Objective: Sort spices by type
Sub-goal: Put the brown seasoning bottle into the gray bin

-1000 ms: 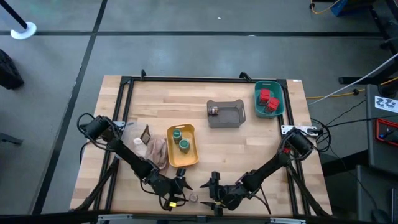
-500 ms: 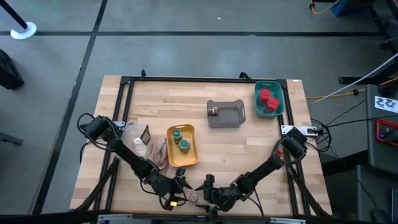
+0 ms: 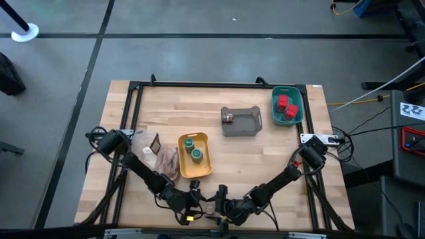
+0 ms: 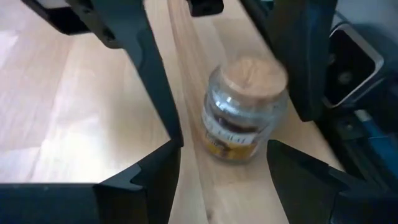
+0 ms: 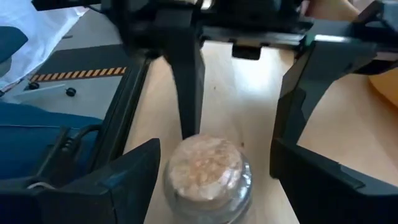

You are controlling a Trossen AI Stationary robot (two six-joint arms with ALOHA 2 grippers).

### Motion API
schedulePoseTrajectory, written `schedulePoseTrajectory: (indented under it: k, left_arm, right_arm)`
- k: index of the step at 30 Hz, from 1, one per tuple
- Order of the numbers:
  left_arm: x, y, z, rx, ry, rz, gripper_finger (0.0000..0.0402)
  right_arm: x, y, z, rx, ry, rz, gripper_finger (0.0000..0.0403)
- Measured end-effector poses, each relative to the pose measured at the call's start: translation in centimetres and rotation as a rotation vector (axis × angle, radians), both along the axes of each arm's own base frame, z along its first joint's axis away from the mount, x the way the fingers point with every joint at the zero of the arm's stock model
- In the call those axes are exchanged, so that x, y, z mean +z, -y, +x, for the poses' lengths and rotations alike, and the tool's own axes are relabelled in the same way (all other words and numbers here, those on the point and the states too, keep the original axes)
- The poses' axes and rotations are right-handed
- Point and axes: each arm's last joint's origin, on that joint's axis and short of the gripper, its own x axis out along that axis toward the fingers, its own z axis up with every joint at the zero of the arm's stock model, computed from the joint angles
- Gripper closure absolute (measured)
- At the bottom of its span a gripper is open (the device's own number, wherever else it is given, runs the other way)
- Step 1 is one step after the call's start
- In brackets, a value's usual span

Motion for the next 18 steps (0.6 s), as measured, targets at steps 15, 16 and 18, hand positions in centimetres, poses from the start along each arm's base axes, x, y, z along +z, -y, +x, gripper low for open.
schedulePoseTrajectory:
  k: [15,16,18]
  left_arm:
    - [0.4,0.1,0.1,-0.021,0.0,0.032,0.0178]
    - [0.6,0.1,0.1,-0.021,-0.003,0.034,0.0178]
    - [1.4,0.0,-0.1,-0.023,-0.007,0.04,0.0178]
  right_arm:
    - [-0.2,0.2,0.1,0.024,-0.032,0.016,0.0126]
    - [-0.2,0.2,0.1,0.024,-0.033,0.016,0.0137]
    - [-0.2,0.2,0.1,0.024,-0.034,0.017,0.0165]
